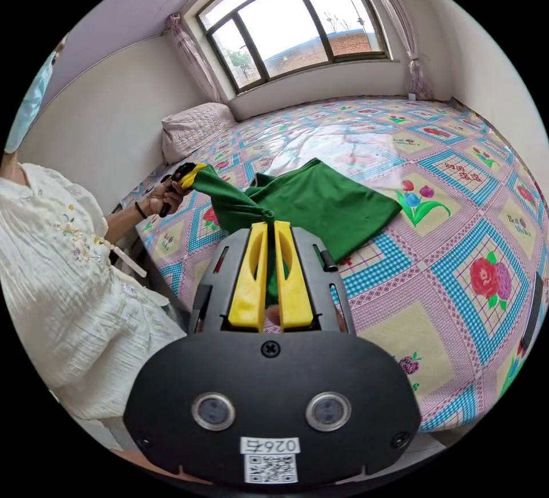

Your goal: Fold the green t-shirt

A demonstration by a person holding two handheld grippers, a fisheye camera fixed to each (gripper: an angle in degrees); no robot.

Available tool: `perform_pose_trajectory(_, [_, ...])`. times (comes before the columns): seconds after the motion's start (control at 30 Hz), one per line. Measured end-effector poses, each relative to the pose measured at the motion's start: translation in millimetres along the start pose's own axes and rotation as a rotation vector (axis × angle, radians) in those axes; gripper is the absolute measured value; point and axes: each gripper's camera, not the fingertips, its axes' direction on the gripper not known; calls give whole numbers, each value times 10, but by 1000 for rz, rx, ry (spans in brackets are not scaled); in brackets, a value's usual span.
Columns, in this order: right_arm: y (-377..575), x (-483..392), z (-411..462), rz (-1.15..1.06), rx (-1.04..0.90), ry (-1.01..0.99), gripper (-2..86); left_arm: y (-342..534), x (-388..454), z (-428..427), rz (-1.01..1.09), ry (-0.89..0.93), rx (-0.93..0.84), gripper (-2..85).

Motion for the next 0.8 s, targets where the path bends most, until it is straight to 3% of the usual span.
perform_pose_trajectory(0.23, [-649,1365,365,167,-32,49,-13,-1142,-1143,666,-162,-112,-17,0])
perform_pose_trajectory(0.43, [-747,2091,825,308,-147,27,-9,-1197,-2250,878,-392,-187,-4,58])
perform_pose_trajectory(0.6, [-599,2218,757,403,-41,20,17,-1176,-2467,857,-275,-117,-55,126])
perform_pose_trajectory(0.8, [-509,2093,414,408,65,42,8,-711,-2301,905,-15,-106,-55,53])
